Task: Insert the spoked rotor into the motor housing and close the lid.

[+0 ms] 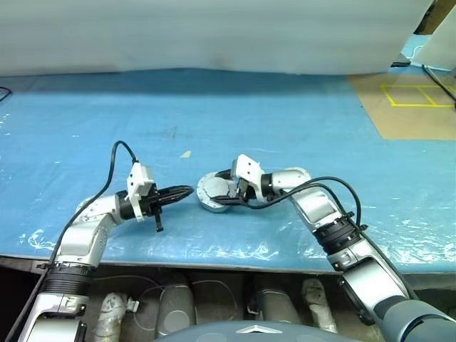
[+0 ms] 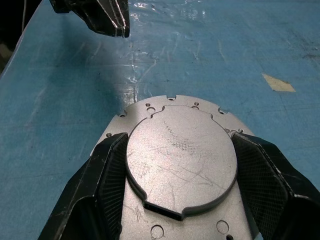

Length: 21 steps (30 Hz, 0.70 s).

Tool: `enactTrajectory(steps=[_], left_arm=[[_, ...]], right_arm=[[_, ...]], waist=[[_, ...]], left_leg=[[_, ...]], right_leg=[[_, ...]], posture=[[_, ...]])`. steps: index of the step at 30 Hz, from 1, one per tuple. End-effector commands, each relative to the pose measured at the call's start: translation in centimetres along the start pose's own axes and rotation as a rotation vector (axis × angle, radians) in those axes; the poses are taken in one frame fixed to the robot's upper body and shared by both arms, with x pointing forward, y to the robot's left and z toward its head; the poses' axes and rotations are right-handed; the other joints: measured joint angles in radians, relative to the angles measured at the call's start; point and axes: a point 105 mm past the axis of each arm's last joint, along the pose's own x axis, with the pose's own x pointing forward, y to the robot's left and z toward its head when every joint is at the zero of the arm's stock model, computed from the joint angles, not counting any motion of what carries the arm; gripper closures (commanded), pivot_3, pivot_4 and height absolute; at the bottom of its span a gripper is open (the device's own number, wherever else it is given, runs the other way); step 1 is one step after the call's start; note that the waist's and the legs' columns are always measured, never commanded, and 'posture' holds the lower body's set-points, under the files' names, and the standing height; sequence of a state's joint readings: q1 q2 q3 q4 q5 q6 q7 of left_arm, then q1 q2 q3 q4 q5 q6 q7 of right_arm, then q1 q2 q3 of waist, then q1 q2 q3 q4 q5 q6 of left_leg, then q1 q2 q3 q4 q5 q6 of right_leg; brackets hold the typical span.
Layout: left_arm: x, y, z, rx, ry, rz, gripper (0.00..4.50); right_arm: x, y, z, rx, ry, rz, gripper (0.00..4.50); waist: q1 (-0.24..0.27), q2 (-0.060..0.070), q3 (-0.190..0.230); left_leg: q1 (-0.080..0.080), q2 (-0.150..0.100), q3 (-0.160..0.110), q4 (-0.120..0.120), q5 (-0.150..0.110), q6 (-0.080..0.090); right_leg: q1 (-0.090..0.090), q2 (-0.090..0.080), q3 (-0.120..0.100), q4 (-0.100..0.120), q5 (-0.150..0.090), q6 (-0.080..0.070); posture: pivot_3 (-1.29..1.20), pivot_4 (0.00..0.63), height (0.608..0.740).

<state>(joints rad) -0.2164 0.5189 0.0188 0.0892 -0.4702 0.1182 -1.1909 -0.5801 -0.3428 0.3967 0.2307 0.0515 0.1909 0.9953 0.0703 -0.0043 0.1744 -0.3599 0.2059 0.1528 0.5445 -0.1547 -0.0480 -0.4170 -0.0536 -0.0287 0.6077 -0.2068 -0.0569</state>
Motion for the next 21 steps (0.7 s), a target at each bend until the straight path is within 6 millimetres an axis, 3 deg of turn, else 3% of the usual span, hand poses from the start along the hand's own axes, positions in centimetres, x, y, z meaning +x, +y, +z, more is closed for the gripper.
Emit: enactTrajectory(steps=[1, 5, 9, 15, 21], left_arm=[[0.7, 0.3, -0.1, 0.056, 0.009, 0.015, 4.5], [1.9, 0.4, -0.7, 0.066, 0.027, 0.01, 4.5], [2.6, 0.9, -0.8, 0.08, 0.027, 0.018, 4.5], [3.0, 1.2, -0.5, 0.079, 0.005, 0.014, 4.5], [2.8, 1.1, -0.5, 0.071, 0.007, 0.013, 4.5]], right_arm=[[0.0, 0.3, -4.0, 0.051, 0.129, -0.038, 1.58], [-0.3, 0.2, -4.4, 0.059, 0.142, -0.052, 1.58], [-0.8, -0.4, -4.2, 0.081, 0.155, -0.063, 1.58], [-0.4, -0.3, -3.0, 0.246, 0.117, -0.04, 1.58], [-0.5, -0.8, -4.3, 0.115, 0.189, -0.1, 1.58]], waist=[[0.0, 0.0, 0.0], [0.0, 0.0, 0.0], [0.001, -0.001, 0.0], [0.004, -0.001, -0.001], [0.001, -0.002, -0.002]], left_leg=[[0.002, 0.0, 0.0, 0.0, 0.0, 0.0], [0.015, 0.0, 0.0, -0.002, 0.0, 0.0], [0.015, 0.0, -0.001, -0.002, 0.0, 0.0], [0.013, -0.001, -0.001, -0.002, 0.0, 0.0], [0.011, 0.0, -0.001, -0.004, 0.0, 0.0]], right_leg=[[0.002, 0.0, 0.0, 0.0, 0.0, 0.0], [0.013, -0.001, 0.001, -0.002, -0.001, 0.002], [0.014, -0.001, 0.001, -0.003, -0.001, 0.002], [0.014, -0.002, 0.002, -0.004, -0.001, 0.002], [0.011, -0.002, 0.001, -0.002, -0.001, 0.002]], posture=[[0.0, 0.15, 0.74], [0.0, 0.15, 0.74], [0.0, 0.15, 0.74], [0.0, 0.15, 0.74], [0.0, 0.15, 0.74]])
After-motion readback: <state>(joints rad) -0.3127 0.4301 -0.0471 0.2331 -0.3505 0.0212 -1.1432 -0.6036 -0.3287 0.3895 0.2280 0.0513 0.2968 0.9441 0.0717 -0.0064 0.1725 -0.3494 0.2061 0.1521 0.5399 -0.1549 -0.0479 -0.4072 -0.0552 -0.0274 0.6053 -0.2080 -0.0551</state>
